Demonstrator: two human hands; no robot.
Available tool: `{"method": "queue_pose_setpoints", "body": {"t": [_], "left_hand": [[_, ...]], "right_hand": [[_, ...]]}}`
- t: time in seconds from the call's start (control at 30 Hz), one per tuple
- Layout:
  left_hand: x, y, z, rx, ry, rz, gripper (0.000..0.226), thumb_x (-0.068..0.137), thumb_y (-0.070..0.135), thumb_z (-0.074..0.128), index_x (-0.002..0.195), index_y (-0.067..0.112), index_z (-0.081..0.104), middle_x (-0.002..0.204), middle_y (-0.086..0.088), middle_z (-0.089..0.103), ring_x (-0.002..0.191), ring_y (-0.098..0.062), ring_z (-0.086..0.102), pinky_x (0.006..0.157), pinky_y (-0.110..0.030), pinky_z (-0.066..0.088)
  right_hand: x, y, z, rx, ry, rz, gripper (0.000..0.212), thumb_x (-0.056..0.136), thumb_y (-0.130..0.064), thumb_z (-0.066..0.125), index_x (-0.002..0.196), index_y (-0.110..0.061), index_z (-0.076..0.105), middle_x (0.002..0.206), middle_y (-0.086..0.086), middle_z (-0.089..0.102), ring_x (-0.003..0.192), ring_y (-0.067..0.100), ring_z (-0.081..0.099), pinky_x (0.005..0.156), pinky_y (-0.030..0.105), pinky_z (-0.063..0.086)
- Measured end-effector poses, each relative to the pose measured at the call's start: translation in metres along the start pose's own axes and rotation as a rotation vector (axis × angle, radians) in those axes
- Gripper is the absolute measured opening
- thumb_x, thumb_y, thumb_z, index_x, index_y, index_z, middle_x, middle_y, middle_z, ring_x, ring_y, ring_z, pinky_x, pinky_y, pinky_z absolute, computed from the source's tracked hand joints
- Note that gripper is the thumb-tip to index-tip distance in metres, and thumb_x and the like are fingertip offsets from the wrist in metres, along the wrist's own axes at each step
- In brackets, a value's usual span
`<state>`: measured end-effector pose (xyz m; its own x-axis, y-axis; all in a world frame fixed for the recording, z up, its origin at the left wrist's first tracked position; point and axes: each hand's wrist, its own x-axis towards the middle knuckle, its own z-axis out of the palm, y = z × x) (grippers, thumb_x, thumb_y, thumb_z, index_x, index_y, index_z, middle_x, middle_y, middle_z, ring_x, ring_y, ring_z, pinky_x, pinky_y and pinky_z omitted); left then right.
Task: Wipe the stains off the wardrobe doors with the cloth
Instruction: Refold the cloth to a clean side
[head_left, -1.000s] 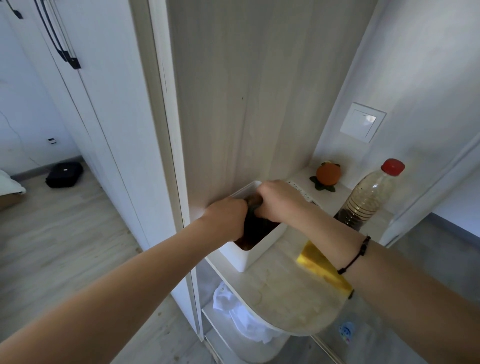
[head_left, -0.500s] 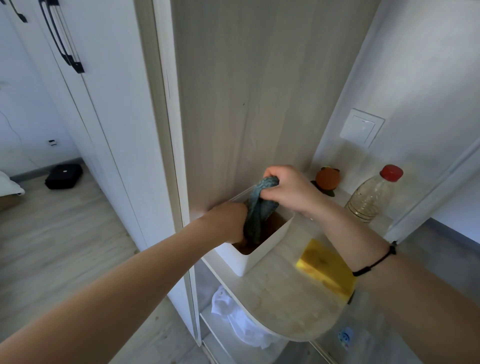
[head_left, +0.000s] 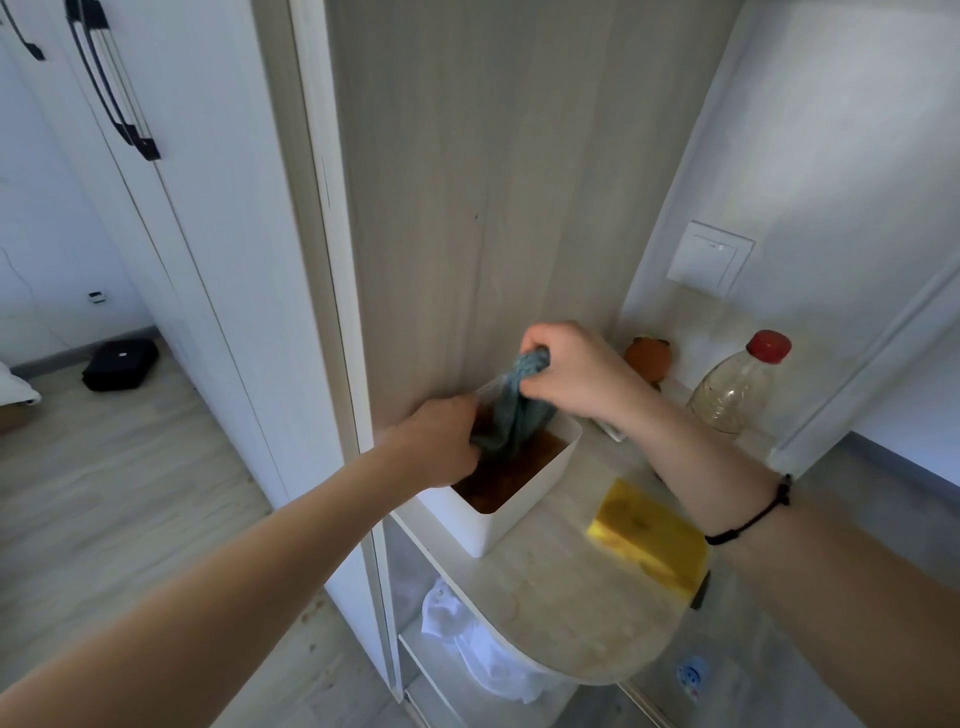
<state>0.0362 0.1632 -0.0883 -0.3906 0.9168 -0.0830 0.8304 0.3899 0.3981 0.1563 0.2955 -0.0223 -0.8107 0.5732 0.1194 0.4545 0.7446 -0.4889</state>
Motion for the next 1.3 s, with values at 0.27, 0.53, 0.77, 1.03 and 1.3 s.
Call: {"method": "queue_pose_setpoints", "body": {"t": [0.27,0.53,0.77,1.03,1.3], "left_hand": [[0.006,0.005,0.006,0.115,-0.125,0.042,0.029,0.083,0.024,0.065,0.111,0.015,0.062,0.087,0.001,0.067,0.078,-0.019,0.062,0.065,-0.027,0.047],[0.006,0.012,0.005,0.053,-0.145,0.016,0.064,0.076,0.036,0.083,0.127,0.015,0.051,0.111,-0.002,0.066,0.101,-0.023,0.064,0.076,-0.026,0.049],[0.006,0.007,-0.01,-0.392,0.018,-0.064,0.053,0.069,0.043,0.088,0.108,0.014,0.069,0.097,0.001,0.072,0.087,-0.014,0.066,0.077,-0.027,0.054],[-0.006,0.022,-0.024,-0.654,0.277,-0.024,0.011,0.094,0.015,0.065,0.105,0.016,0.068,0.086,0.007,0.067,0.082,-0.009,0.063,0.067,-0.016,0.046],[-0.003,0.033,-0.028,-0.804,0.354,-0.099,0.029,0.091,-0.002,0.049,0.115,0.01,0.058,0.095,0.0,0.064,0.091,-0.019,0.061,0.074,-0.026,0.049]], "right_hand": [[0.008,0.018,0.076,-0.303,-0.309,0.049,0.028,0.087,-0.015,0.065,0.115,-0.011,0.061,0.091,0.003,0.057,0.086,0.024,0.06,0.058,0.024,0.041],[0.017,-0.001,0.029,-0.109,-0.242,0.049,0.019,0.074,-0.017,0.081,0.079,-0.02,0.063,0.076,-0.002,0.059,0.069,0.017,0.055,0.051,0.025,0.036],[0.012,-0.029,-0.034,0.299,-0.045,0.016,0.015,0.074,-0.011,0.078,0.075,-0.015,0.064,0.074,0.004,0.064,0.07,0.017,0.06,0.062,0.031,0.044],[0.008,0.002,-0.023,0.345,0.06,0.188,0.024,0.083,-0.025,0.065,0.096,-0.005,0.059,0.091,0.012,0.064,0.085,0.025,0.067,0.072,0.043,0.061],[-0.023,0.026,0.028,0.981,-0.431,0.239,0.048,0.095,-0.002,0.059,0.138,-0.02,0.05,0.129,0.007,0.067,0.118,0.022,0.066,0.101,0.042,0.054]]}}
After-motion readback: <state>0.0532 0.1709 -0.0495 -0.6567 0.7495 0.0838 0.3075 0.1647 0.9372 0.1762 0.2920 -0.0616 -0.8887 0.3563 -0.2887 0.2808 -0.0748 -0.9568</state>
